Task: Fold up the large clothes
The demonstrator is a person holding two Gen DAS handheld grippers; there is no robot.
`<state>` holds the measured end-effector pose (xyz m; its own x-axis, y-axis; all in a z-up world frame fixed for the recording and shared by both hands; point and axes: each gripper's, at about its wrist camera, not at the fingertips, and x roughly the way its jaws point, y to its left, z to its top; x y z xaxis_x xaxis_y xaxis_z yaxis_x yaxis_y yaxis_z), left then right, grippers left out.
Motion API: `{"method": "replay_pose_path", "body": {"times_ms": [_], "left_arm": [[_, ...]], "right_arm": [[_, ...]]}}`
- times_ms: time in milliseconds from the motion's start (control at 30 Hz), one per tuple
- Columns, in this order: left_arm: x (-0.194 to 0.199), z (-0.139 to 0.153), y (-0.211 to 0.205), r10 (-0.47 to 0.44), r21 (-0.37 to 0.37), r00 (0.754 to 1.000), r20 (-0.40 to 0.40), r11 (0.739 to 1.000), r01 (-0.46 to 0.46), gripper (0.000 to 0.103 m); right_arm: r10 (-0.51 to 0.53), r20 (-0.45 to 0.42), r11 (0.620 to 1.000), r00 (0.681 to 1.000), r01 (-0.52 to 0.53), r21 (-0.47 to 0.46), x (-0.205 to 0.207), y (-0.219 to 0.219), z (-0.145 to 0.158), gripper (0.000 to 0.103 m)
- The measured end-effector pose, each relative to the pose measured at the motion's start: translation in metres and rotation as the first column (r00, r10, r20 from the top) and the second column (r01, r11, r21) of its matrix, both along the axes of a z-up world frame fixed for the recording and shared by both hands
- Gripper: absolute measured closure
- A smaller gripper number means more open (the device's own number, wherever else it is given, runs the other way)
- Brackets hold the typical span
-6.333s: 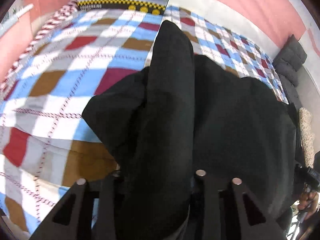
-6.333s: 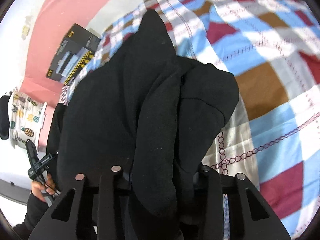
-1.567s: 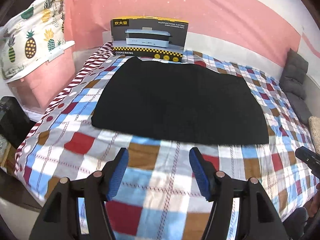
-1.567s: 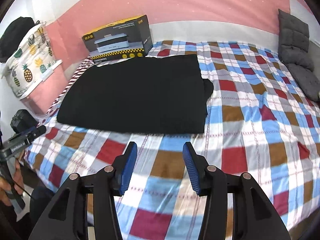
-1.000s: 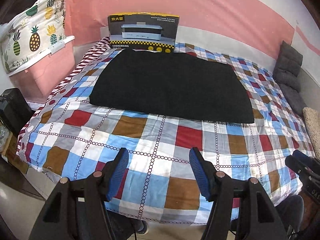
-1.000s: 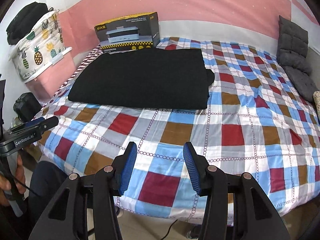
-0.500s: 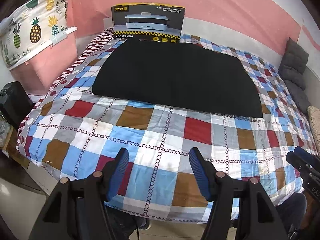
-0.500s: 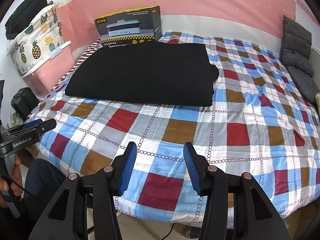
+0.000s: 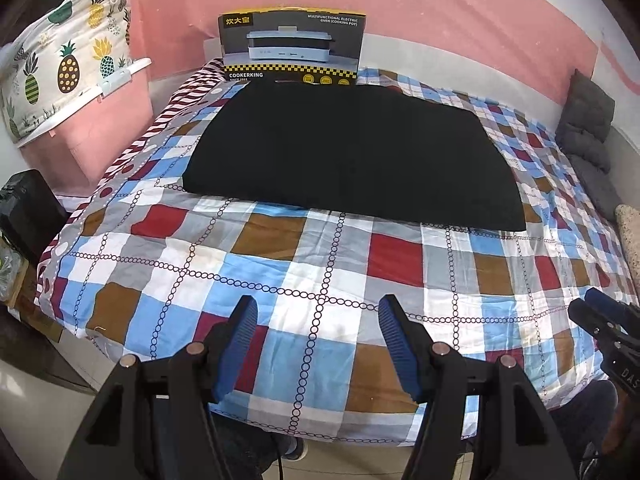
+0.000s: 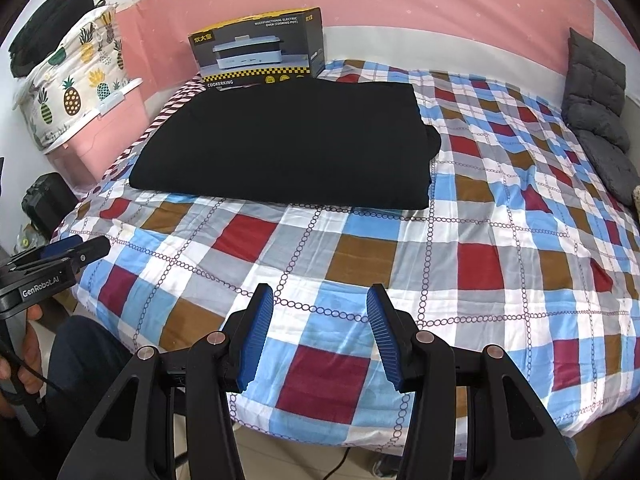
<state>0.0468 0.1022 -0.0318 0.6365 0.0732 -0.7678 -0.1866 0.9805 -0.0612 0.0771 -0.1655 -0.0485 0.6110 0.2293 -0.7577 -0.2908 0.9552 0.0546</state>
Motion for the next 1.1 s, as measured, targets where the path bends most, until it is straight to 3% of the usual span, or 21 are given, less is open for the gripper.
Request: {"method": "replay_pose_path", "body": {"times_ms": [400, 1100], "left_arm": [[-0.0049, 0.0055, -0.0053, -0.004, 0.030, 1.000, 0.029, 1.000, 0.003, 0.038], [-0.0076, 0.0063, -0.0073, 0.007, -0.001, 1.000, 0.026, 1.000, -0.007, 0.038]], "right_arm": [[-0.001, 0.001, 1.000, 1.000, 0.001, -0.001, -0.0017, 0.0028, 0.0004, 0.053], [0.000, 0.001, 1.000, 1.000, 0.000, -0.003, -0.0030, 0.0043, 0.0012, 0.053]]}}
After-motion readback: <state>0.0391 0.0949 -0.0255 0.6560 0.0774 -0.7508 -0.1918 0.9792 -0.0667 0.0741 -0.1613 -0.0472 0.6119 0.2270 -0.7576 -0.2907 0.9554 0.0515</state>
